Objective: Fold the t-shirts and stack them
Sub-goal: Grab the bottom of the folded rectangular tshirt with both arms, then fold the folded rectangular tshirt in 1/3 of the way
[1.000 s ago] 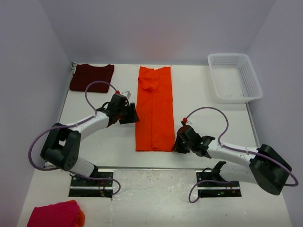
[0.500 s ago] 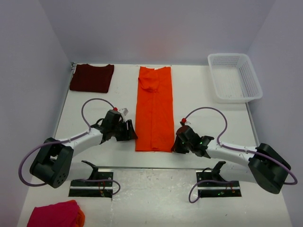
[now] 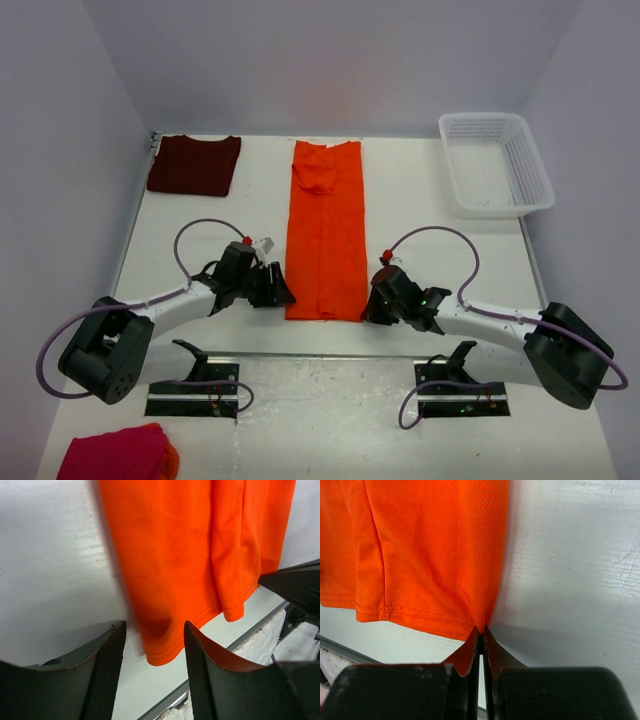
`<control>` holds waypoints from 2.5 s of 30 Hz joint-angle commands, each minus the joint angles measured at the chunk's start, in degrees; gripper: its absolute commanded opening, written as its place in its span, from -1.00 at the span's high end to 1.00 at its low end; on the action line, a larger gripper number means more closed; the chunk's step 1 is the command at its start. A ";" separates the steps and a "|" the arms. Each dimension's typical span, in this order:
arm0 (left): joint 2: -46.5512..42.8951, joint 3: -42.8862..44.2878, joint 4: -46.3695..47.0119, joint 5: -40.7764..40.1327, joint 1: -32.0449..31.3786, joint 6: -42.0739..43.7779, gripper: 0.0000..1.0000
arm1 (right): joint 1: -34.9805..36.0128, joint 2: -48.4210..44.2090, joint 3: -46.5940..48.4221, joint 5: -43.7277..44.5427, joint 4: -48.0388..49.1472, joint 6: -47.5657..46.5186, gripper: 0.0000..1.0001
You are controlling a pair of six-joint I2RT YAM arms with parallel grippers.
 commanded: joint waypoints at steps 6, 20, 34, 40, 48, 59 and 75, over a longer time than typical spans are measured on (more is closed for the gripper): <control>-4.28 -4.71 0.11 0.99 -2.05 -3.23 -0.01 | 0.47 -0.07 0.05 0.97 -1.73 -0.08 1.00; -4.11 -6.39 4.23 1.60 -3.01 -4.46 0.21 | 0.91 -0.16 0.58 1.32 -2.52 -0.16 1.00; -1.03 -8.05 9.16 4.06 -3.72 -5.43 0.83 | 1.70 0.90 0.75 1.59 -2.61 -0.34 1.00; -6.74 -10.78 5.31 3.01 -3.89 -6.13 1.00 | 5.03 0.46 3.56 6.84 -8.14 -0.60 1.00; -18.07 -11.75 -3.22 3.71 -4.25 -6.13 1.00 | 11.36 -2.53 6.55 11.78 -15.61 1.77 1.00; -23.00 -12.80 -6.40 5.20 -4.68 -5.60 1.00 | 16.02 -3.58 9.01 13.98 -18.96 3.79 1.00; -12.85 6.77 -12.63 -6.75 -3.81 0.98 1.00 | 6.92 1.05 21.30 16.10 -21.69 -7.07 1.00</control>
